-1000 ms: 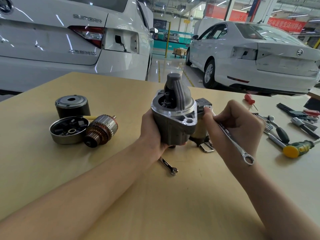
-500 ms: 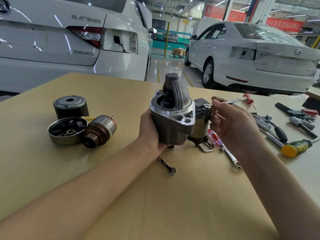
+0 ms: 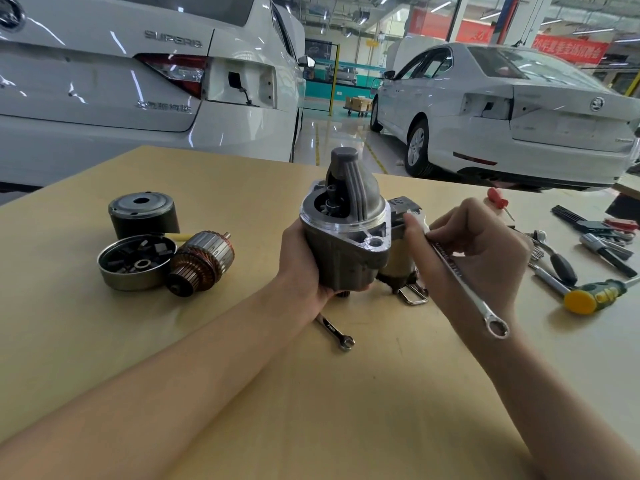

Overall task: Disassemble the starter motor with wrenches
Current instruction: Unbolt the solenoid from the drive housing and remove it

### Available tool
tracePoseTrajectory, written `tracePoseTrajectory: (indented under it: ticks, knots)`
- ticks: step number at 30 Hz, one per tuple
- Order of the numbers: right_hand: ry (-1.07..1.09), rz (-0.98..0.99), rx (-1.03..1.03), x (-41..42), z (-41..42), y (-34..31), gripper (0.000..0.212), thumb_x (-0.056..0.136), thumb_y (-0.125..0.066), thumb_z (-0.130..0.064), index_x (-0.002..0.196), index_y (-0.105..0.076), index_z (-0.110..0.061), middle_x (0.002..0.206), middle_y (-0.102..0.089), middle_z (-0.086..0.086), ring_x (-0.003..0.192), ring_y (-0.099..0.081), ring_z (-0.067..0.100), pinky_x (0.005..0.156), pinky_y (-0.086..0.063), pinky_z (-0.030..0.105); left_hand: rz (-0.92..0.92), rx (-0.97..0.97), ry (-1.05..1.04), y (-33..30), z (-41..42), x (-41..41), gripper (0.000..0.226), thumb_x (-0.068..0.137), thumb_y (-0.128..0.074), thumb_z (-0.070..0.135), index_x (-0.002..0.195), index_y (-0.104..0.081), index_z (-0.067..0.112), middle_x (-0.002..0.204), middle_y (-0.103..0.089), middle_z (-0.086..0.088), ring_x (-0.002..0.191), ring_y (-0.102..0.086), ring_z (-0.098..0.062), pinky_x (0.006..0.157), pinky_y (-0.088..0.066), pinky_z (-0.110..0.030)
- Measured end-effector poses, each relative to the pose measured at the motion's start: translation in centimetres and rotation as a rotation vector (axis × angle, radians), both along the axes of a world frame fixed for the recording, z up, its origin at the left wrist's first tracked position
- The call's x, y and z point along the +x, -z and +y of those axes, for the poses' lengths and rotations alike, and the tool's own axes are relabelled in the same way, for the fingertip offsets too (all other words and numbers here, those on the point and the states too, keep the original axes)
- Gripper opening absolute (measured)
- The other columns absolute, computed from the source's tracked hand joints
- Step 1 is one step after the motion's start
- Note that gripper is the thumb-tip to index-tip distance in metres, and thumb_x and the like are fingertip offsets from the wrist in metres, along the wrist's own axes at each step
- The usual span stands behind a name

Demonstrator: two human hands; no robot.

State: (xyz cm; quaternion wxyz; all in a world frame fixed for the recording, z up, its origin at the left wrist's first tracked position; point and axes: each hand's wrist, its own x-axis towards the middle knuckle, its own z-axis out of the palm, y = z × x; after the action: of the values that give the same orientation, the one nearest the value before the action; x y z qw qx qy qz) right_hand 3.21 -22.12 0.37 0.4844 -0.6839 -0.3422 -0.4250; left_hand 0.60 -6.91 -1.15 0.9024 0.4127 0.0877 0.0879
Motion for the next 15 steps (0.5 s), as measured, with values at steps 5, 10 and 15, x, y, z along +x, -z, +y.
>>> tracePoseTrajectory:
  ticks: [5, 10, 15]
  knots:
    - [0.016, -0.033, -0.027, 0.09, -0.11, -0.06, 0.032, 0.078, -0.076, -0.003, 0.059, -0.05, -0.006, 0.053, -0.054, 0.009, 0.045, -0.052, 0.025, 0.044, -0.04, 0.035, -0.002, 0.005, -0.005, 0.07, 0.03, 0.03, 0.044, 0.097, -0.032, 0.038, 0.094, -0.07, 0.014, 0.076, -0.075, -0.004, 0.06, -0.071, -0.018, 0.048, -0.055, -0.028]
    - [0.012, 0.02, -0.01, 0.37, -0.16, 0.08, 0.035, 0.079, -0.075, -0.005, 0.057, -0.047, -0.004, 0.05, -0.051, 0.011, 0.045, -0.049, 0.029, 0.044, -0.039, 0.041, -0.014, 0.008, 0.003, 0.15, 0.05, 0.01, 0.045, 0.097, -0.031, 0.037, 0.097, -0.069, 0.013, 0.077, -0.075, -0.005, 0.061, -0.071, -0.018, 0.049, -0.055, -0.029]
    - [0.0, -0.022, -0.033, 0.58, -0.23, -0.04, 0.038, 0.08, -0.073, -0.003, 0.055, -0.043, -0.003, 0.047, -0.047, 0.014, 0.042, -0.046, 0.029, 0.044, -0.037, 0.037, -0.016, 0.007, 0.01, 0.11, 0.0, 0.03, 0.045, 0.097, -0.031, 0.037, 0.096, -0.069, 0.012, 0.075, -0.074, -0.006, 0.058, -0.07, -0.019, 0.046, -0.053, -0.028]
